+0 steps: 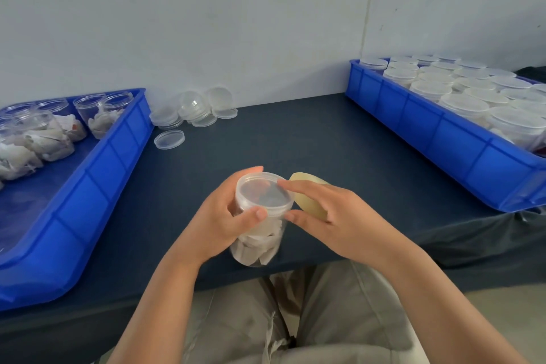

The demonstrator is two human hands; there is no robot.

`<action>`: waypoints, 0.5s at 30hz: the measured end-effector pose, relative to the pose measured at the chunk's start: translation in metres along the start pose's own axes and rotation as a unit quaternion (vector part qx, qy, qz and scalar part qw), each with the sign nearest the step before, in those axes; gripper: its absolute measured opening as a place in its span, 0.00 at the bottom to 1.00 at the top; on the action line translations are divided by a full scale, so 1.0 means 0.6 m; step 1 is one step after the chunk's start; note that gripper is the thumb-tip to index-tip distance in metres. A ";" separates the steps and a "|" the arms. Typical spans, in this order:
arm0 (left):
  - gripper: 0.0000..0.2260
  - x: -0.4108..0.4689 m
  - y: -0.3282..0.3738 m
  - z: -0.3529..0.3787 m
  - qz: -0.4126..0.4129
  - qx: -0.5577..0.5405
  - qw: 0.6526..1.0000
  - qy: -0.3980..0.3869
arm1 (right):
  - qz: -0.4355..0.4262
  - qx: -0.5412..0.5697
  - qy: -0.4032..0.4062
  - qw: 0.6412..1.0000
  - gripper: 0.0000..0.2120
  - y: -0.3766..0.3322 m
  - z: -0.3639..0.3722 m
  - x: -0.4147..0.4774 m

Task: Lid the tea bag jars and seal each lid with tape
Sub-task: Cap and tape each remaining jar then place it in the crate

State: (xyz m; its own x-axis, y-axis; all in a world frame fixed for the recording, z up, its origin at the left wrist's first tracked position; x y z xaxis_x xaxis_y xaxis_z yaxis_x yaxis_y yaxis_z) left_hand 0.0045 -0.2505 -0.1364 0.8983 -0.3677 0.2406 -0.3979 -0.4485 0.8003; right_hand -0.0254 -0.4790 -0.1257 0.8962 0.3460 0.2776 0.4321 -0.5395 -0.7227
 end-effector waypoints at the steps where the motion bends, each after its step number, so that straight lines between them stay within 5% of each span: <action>1: 0.40 -0.008 0.004 0.002 0.004 0.008 1.000 0.005 | -0.001 -0.003 0.006 1.000 0.28 -0.002 0.000 -0.001; 7: 0.42 -0.027 0.017 0.017 -0.016 0.071 0.983 0.166 | -0.002 -0.010 0.018 1.000 0.28 -0.015 0.014 -0.005; 15: 0.36 -0.016 0.015 0.015 -0.022 0.052 0.989 0.133 | 0.001 0.015 0.030 0.999 0.28 -0.014 0.032 0.000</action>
State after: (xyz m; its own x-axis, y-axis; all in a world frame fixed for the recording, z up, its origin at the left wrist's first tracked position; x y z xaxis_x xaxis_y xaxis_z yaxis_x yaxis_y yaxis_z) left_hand -0.0093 -0.2581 -0.1365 0.9270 -0.1242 0.3538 -0.3615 -0.5465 0.7554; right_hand -0.0311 -0.4599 -0.1317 0.9017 0.2985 0.3129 0.4283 -0.5172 -0.7410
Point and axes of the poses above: each hand's wrist, its own x-axis towards the middle knuckle, its own z-axis out of the palm, y = z × x, the point moved 4 cm from there along x, towards the middle knuckle, and after that the axes turned 10 degrees about x, right-handed, at the moved point
